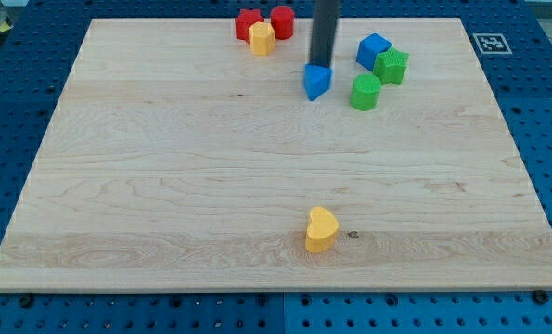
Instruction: Push the blue triangle towards bottom
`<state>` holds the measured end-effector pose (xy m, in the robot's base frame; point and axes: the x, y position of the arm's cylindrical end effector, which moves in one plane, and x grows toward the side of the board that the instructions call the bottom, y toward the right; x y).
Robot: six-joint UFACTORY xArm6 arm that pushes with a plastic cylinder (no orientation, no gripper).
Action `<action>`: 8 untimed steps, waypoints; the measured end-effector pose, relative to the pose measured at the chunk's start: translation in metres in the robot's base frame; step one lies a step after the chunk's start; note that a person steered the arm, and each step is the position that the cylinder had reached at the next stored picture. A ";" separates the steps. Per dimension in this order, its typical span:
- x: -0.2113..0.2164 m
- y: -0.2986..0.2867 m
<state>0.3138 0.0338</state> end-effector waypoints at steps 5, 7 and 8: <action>0.030 0.067; 0.070 0.154; 0.053 0.123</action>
<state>0.3670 0.1570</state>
